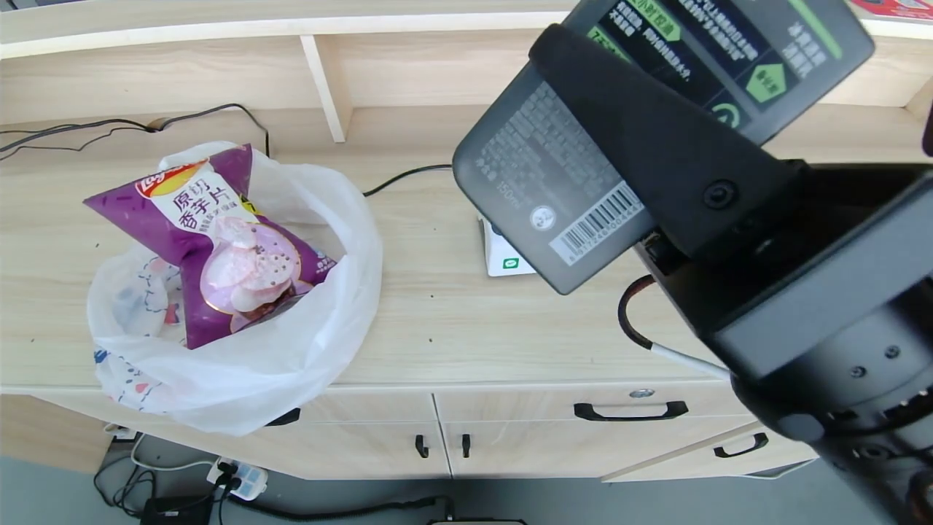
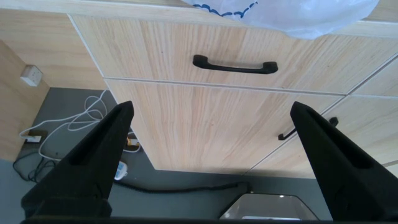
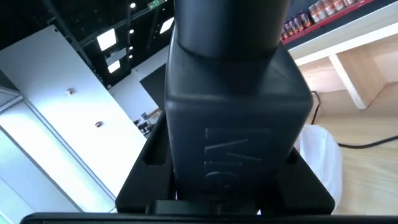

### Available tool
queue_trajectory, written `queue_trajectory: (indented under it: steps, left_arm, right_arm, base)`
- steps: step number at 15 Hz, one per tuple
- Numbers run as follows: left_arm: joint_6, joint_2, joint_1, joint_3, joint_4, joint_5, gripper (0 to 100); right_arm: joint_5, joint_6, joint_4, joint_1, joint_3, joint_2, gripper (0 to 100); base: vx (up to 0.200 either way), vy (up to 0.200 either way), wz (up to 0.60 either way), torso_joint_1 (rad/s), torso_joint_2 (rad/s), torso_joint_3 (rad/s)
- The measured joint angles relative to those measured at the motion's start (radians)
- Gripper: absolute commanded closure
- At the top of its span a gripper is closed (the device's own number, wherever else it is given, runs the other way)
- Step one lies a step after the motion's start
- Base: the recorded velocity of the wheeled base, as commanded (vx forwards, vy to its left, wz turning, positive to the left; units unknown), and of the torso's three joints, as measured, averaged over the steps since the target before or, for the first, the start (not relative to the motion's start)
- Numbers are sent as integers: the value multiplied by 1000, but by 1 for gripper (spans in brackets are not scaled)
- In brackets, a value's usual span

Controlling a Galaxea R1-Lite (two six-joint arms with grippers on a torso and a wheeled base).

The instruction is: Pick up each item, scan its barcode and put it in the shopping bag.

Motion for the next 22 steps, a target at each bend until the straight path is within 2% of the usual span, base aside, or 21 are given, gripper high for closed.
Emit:
queue_trajectory:
  steps: [4,8,10,13,18,22]
  left_arm:
    - [1,0,0,0,0,0,0]
    - [3,0,-1,0,1,0,0]
    - [2,0,-1,0,1,0,0]
    - [2,0,-1,0,0,0,0]
    - [1,0,-1,0,0,0,0]
    - [2,0,0,0,-1,-1,0]
  right_arm:
    - [-26,-18,6,79,35,-29,100]
    - [-26,-25,11,88,64,-48,100]
    - [-22,-82,48,23,62,-49,100]
    - [-23,-261,137,-152,63,-40,100]
    - [-21,-427,197,-413,31,-14,100]
    - [-19,-537,239,-462,4,9,100]
  base:
    - [0,0,0,0,0,0]
    - [0,0,0,0,0,0]
    - [0,0,0,0,0,0]
    - [0,0,0,0,0,0]
    - [0,40,0,0,0,0]
    - [0,200,0,-1,4,4]
